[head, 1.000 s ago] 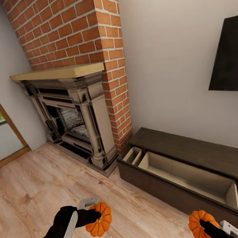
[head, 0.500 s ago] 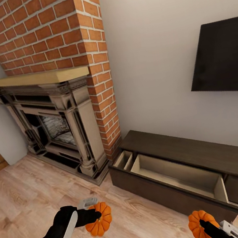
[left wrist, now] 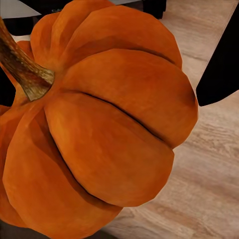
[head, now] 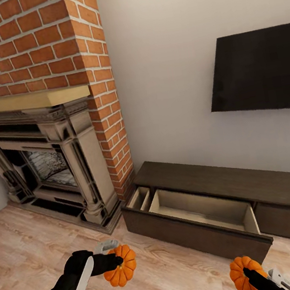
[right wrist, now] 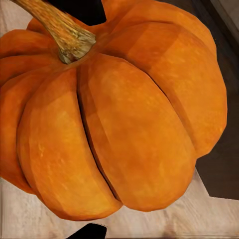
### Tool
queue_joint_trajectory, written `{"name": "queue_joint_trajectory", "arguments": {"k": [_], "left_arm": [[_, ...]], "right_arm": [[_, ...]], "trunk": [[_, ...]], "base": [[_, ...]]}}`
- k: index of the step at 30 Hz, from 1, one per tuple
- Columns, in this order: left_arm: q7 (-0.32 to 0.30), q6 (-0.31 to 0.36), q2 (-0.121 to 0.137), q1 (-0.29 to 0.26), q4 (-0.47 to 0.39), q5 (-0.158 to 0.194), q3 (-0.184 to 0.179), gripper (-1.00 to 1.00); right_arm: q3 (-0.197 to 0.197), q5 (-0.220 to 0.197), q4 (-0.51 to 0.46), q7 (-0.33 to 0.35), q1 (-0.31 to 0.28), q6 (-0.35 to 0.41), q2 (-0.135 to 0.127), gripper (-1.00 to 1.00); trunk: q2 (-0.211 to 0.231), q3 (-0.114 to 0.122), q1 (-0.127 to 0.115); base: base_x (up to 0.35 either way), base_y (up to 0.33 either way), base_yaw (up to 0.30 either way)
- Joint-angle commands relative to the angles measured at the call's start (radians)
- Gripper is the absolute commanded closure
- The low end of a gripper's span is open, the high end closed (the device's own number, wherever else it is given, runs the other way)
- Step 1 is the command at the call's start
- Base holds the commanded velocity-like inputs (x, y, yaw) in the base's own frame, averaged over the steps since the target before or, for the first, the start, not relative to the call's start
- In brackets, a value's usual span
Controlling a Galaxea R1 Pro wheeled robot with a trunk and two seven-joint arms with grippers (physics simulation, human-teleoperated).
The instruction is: Place each of the two pumpkins and all three candles from the living room inside a cabinet in the living room (use any cabinet), then make sure every cabinet is closed, and position the cauldron so it is next to a table in the living room.
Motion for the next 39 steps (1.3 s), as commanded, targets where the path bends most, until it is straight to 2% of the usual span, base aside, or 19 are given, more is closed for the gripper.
{"name": "queue_joint_trajectory", "arguments": {"k": [1, 14, 23, 33, 39], "left_arm": [[0.002, 0.003, 0.001, 0.000, -0.001, 0.001, -0.002, 1.00], [0.006, 0.003, -0.001, 0.000, 0.001, 0.001, -0.006, 1.00], [0.005, 0.003, -0.001, 0.000, 0.001, 0.001, -0.005, 1.00], [0.006, 0.003, -0.002, 0.000, 0.001, 0.001, -0.008, 1.00], [0.006, 0.003, -0.002, 0.000, 0.001, 0.001, -0.008, 1.00]], "right_arm": [[-0.003, -0.010, 0.001, 0.004, -0.001, -0.001, 0.000, 1.00], [-0.004, -0.010, 0.002, 0.004, -0.001, 0.000, 0.000, 1.00], [-0.003, -0.010, 0.004, 0.004, -0.001, 0.000, 0.001, 1.00], [-0.002, -0.010, 0.002, 0.004, -0.001, 0.000, 0.001, 1.00], [-0.005, -0.011, -0.002, 0.002, -0.001, 0.000, 0.000, 1.00]], "trunk": [[-0.001, -0.001, 0.000], [-0.001, 0.005, 0.000], [-0.001, 0.009, 0.000], [-0.001, 0.013, 0.000], [-0.001, 0.014, 0.000]], "base": [[0.000, 0.232, -0.280], [0.000, 0.241, -0.280], [0.015, 0.117, -0.280], [0.199, 0.196, -0.276], [0.250, 0.206, -0.071]]}}
